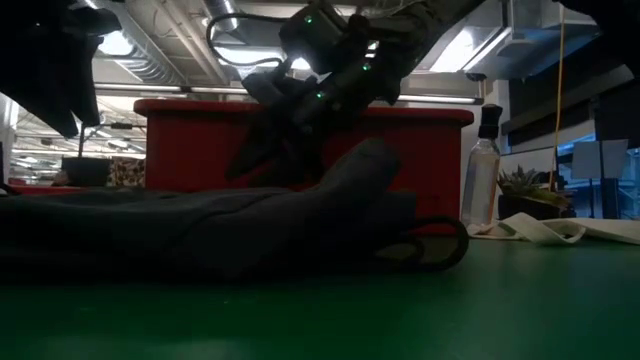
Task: Fold Laundry from Bin
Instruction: Fold the black shorts from the red laundry bin
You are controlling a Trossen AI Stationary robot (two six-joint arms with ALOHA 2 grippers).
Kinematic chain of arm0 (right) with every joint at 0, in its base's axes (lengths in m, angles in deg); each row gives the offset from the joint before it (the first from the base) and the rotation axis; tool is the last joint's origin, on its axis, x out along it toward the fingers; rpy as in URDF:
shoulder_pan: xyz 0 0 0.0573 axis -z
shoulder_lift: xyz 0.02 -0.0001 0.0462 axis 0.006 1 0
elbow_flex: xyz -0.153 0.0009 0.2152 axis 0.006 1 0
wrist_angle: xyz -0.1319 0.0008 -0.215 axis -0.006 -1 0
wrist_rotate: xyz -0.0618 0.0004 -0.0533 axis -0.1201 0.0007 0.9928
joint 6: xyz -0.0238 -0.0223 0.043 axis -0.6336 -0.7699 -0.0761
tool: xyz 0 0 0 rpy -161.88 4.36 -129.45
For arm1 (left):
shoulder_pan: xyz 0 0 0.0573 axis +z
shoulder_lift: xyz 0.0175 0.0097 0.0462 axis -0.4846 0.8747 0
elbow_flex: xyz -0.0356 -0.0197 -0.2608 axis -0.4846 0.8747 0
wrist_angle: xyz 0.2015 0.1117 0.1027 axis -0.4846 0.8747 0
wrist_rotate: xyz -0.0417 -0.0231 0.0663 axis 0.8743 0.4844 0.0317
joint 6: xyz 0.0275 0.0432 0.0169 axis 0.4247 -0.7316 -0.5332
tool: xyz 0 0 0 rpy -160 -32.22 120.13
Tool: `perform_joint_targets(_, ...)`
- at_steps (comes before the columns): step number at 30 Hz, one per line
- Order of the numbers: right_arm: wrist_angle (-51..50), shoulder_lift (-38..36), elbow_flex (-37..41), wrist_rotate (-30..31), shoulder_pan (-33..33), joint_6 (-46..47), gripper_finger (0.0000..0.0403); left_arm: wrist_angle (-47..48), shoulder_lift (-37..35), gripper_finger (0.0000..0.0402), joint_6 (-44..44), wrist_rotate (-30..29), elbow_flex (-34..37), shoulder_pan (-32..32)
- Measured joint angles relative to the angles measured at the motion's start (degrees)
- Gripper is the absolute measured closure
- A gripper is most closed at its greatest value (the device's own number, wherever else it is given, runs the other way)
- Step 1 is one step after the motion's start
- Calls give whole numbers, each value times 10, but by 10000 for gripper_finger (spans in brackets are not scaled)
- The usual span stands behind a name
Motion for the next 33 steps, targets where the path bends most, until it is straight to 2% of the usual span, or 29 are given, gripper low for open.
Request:
perform_joint_targets(19, -2, 28, -1, -2, -27, 30, 162, -25, 0, 269, 0, -3, 0, 8)
perform_joint_targets(33, 4, 28, -8, 4, -4, 31, 162, -31, 0, 269, 0, -3, 0, 8)
